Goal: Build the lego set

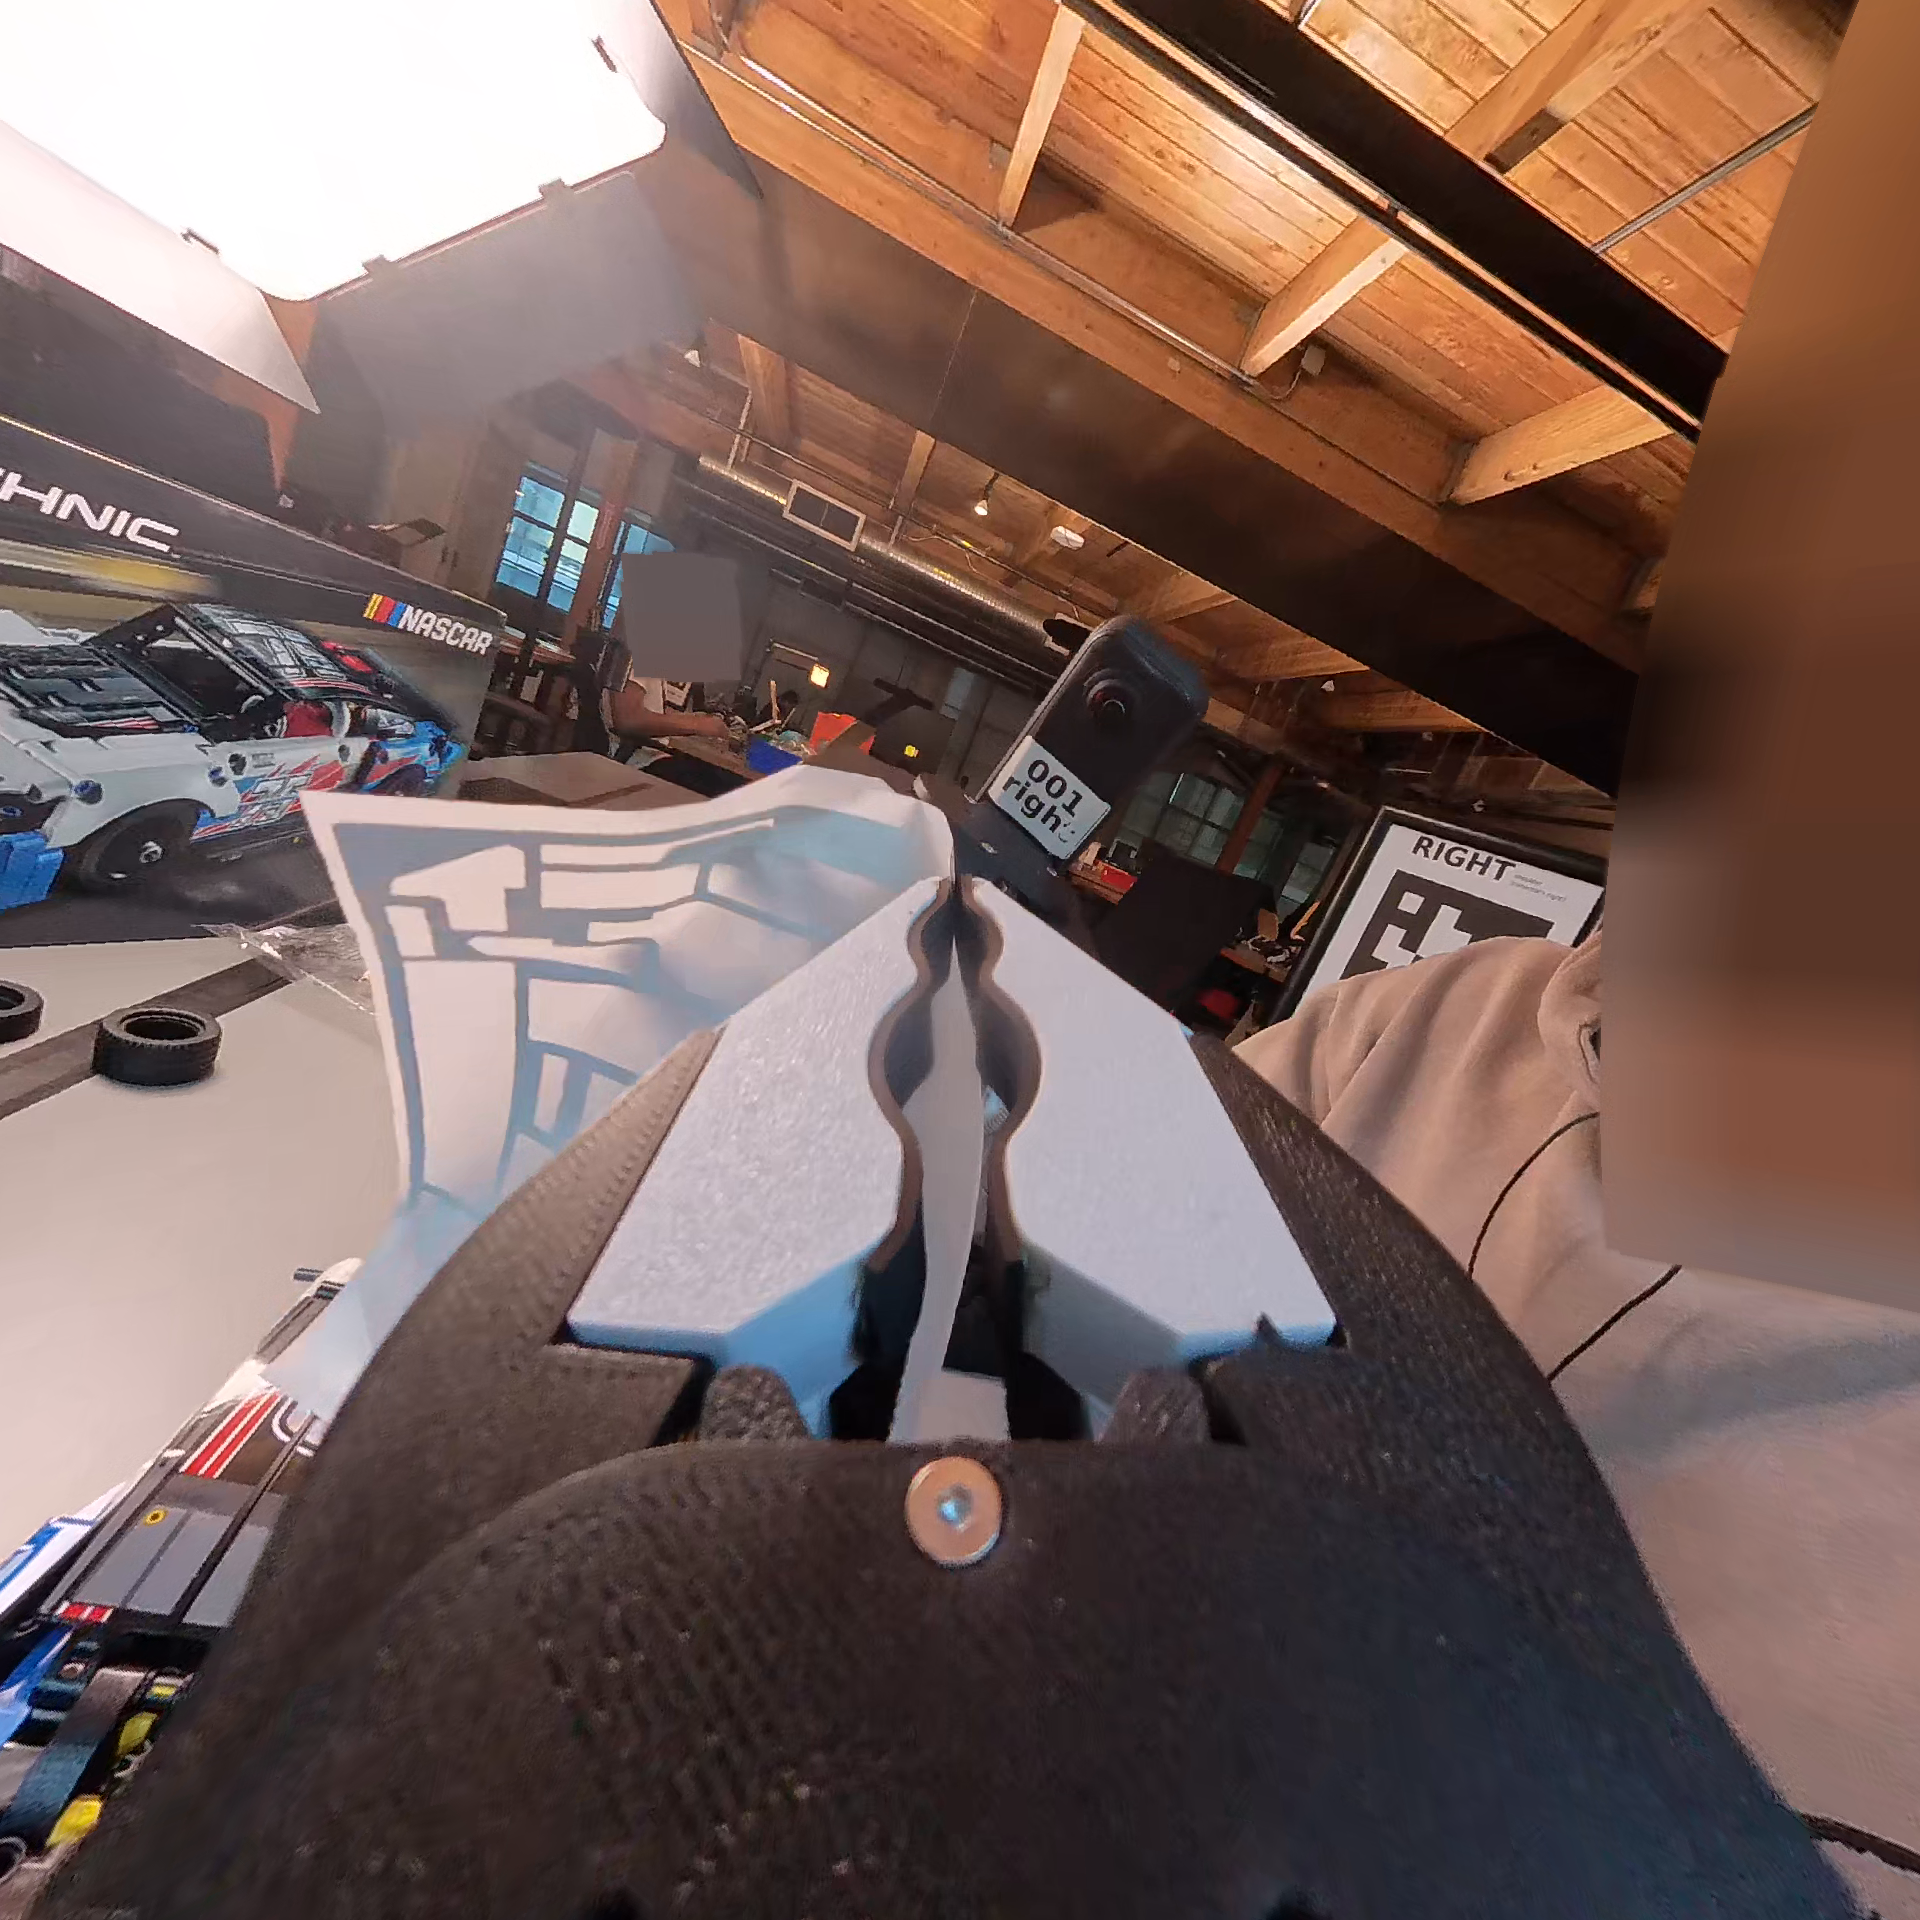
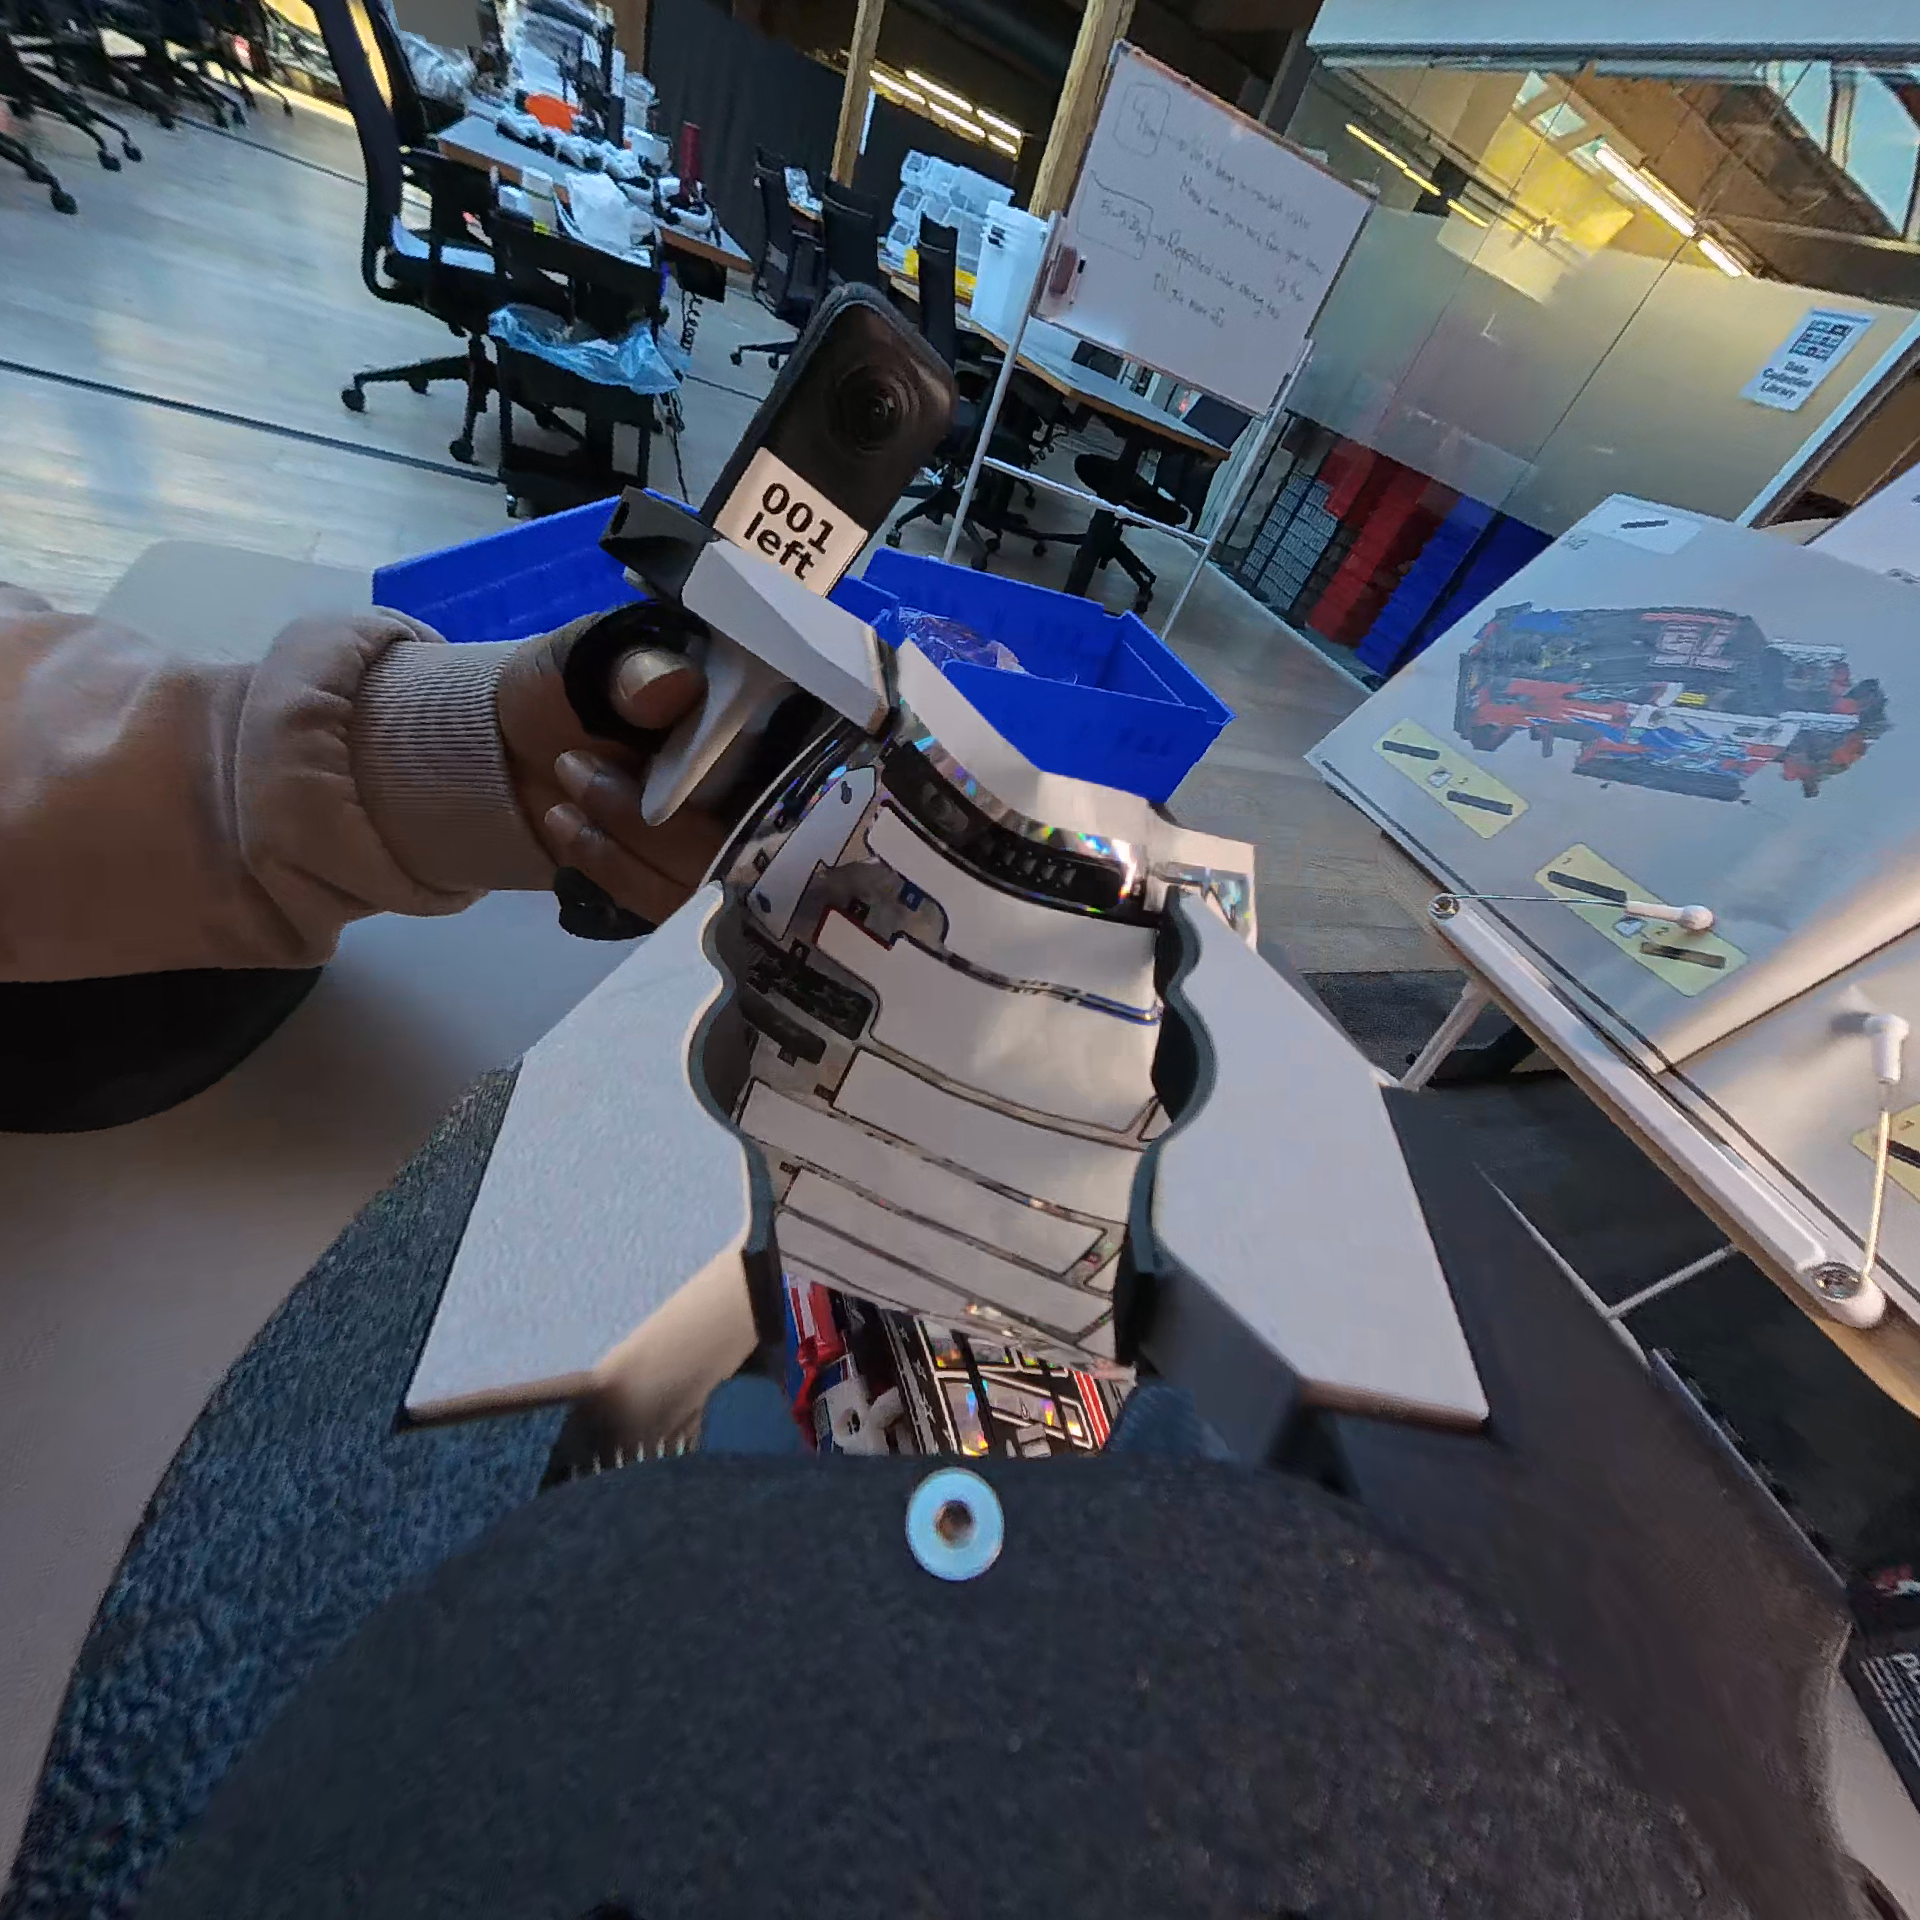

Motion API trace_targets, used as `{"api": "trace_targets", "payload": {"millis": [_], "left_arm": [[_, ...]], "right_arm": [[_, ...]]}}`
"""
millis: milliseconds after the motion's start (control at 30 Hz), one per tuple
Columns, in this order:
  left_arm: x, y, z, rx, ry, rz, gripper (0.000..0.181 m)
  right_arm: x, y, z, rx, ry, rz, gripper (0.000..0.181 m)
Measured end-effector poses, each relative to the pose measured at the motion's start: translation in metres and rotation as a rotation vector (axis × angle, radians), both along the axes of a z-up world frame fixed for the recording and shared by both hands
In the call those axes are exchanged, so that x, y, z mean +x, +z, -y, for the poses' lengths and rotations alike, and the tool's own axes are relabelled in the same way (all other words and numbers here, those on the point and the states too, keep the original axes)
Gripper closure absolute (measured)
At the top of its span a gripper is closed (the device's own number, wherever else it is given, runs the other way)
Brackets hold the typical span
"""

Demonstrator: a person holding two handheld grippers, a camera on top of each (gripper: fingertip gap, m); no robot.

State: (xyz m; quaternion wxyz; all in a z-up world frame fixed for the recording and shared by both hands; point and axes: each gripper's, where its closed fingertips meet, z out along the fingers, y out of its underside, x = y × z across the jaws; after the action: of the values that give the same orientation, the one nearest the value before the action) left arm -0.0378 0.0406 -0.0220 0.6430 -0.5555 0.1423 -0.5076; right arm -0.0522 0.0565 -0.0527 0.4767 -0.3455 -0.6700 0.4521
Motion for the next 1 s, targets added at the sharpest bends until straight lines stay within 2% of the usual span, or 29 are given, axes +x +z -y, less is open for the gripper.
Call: {"api": "trace_targets", "payload": {"millis": [167, 300, 567, 800, 1000], "left_arm": [[0.006, 0.001, 0.001, 0.022, 0.026, -0.052, 0.181], [0.006, -0.003, -0.005, 0.038, 0.144, -0.17, 0.181], [-0.012, 0.009, -0.006, 0.096, 0.353, -0.282, 0.181], [0.004, 0.0, -0.008, 0.096, 0.302, -0.306, 0.181], [0.004, -0.003, -0.01, 0.091, 0.283, -0.291, 0.181]], "right_arm": [[0.001, -0.006, 0.013, -0.035, 0.061, 0.046, 0.11], [0.005, -0.01, 0.016, -0.018, 0.078, 0.082, 0.119], [0.016, 0.01, -0.01, -0.034, -0.008, 0.046, 0.129], [0.007, -0.005, 0.005, -0.032, 0.038, 0.073, 0.127], [0.01, 0.002, 0.024, -0.094, 0.142, 0.03, 0.136]]}}
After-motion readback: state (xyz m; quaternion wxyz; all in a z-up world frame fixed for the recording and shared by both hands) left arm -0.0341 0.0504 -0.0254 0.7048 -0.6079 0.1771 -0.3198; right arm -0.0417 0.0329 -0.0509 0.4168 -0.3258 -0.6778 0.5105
